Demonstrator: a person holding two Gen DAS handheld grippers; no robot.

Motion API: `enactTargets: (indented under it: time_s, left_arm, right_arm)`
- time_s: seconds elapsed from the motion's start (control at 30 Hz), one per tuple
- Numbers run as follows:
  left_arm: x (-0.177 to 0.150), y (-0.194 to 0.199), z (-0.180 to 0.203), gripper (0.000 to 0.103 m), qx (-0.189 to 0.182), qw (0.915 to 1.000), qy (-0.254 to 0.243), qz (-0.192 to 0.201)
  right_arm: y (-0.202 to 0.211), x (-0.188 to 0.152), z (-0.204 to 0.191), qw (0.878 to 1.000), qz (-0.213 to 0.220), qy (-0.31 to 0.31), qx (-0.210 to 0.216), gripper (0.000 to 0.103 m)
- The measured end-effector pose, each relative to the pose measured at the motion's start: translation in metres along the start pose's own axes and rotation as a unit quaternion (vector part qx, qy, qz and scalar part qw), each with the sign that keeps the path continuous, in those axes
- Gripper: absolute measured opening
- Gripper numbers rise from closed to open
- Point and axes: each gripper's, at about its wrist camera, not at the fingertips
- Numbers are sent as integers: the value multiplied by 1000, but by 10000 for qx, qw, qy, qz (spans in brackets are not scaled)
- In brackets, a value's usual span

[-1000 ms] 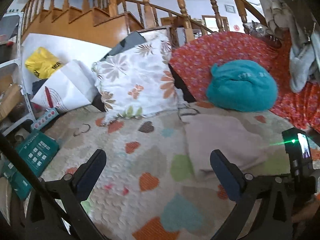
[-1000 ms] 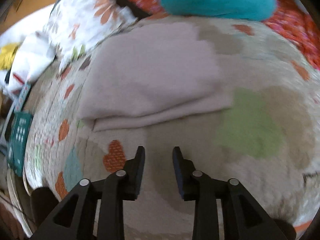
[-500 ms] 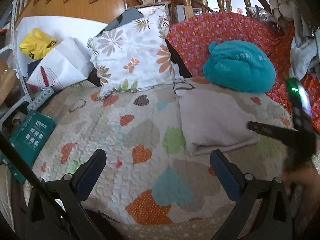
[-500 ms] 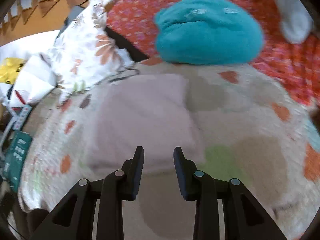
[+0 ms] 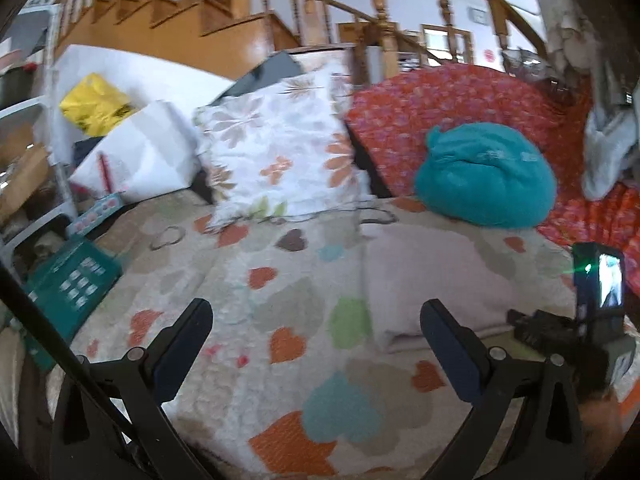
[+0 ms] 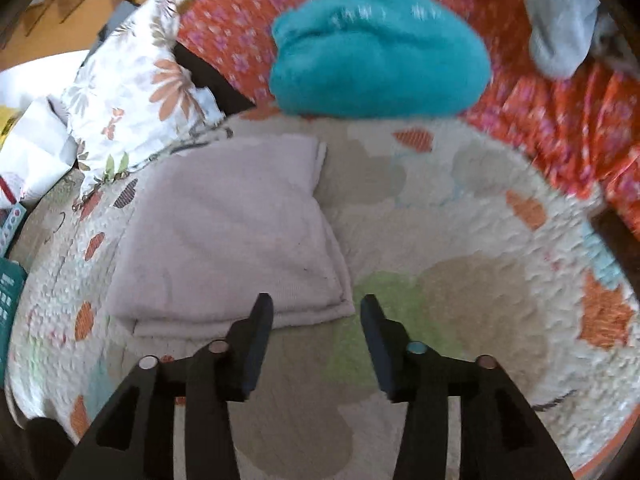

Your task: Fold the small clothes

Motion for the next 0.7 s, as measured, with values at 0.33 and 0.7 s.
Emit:
enactTargets:
  time_s: [0.33, 0.7]
  left_arm:
    - [-17, -40, 8, 103, -98, 9901, 173, -1392]
    - [-37, -57, -5, 103, 164, 9838, 223, -1773]
  right_arm:
    - [-2, -14, -1, 9992, 48, 46, -399, 55]
    - [19, -23, -29, 9953, 315, 445, -804, 66]
Point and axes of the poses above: each gripper's, at about its wrist camera, not at the fingertips, and y roughly against the way its jaws point, z to its right, x to its top, and after that the axes turned 12 degrees about y, right-handed
